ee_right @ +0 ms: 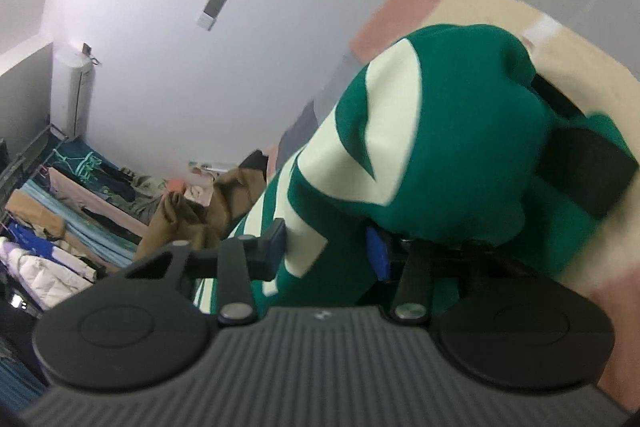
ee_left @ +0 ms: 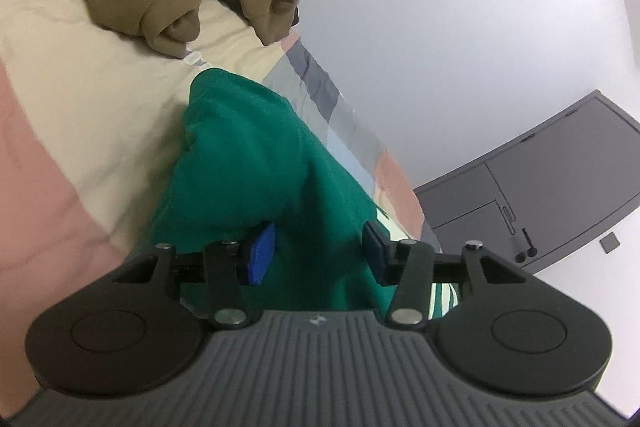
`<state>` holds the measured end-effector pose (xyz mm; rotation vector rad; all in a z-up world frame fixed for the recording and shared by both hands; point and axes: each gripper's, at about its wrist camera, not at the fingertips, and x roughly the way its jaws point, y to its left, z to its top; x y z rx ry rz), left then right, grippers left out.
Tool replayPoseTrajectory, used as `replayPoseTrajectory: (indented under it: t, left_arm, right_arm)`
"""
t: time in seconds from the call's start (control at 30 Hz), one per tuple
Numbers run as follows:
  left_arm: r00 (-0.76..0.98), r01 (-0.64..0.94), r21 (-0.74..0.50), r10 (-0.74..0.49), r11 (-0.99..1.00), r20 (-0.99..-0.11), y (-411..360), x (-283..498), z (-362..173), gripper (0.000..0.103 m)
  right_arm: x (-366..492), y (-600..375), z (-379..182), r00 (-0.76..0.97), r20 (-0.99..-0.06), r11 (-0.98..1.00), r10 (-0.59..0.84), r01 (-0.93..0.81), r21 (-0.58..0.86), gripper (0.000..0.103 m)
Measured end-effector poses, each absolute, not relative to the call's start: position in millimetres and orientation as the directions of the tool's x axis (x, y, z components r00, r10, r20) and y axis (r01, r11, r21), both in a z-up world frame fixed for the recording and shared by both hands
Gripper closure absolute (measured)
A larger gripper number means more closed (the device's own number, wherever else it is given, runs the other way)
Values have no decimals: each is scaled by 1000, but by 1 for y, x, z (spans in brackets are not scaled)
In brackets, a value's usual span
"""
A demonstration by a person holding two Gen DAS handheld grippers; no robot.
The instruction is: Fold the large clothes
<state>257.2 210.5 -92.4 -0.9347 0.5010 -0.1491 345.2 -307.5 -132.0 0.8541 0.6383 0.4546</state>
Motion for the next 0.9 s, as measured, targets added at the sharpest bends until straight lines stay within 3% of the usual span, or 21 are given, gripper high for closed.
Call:
replayPoseTrajectory:
  t: [0.17,0.33,0.43,0.47,0.53,0.57,0.67,0.9]
  left_arm:
    - [875,-117,-796,-317,593,-365,210,266,-107,49]
    - [872,-128,-797,-316,591,-374,212,265,-108,49]
    - [868,-135,-805,-323,577,-377,208,264,-107,34]
    - [866,-132,-815,-335,565,-372,206,262,-106,27]
    - [860,-125,-836,-362,535,-361,200,255,-106,19]
    - [856,-124,-843,-373,524,-357,198,253,-107,16]
    - [843,-124,-879,-419,460,-338,190,244,-114,7]
    - [805,-159,-943,-514,293,-296,169,244,-145,1]
  right_arm:
    - [362,-304,-153,696,-409,610,590,-52,790,59]
    - [360,-305,-162,682,-420,577,599,-5,817,59]
    - [345,-305,-160,682,-424,563,597,21,826,55]
    - [339,-303,-160,674,-426,552,604,33,833,53]
    - [331,-301,-165,658,-433,528,616,63,847,32]
    - [326,-299,-170,645,-434,506,629,85,859,15]
    - [318,-294,-184,629,-429,446,648,144,883,13]
    - [336,-284,-205,705,-400,403,586,174,898,7]
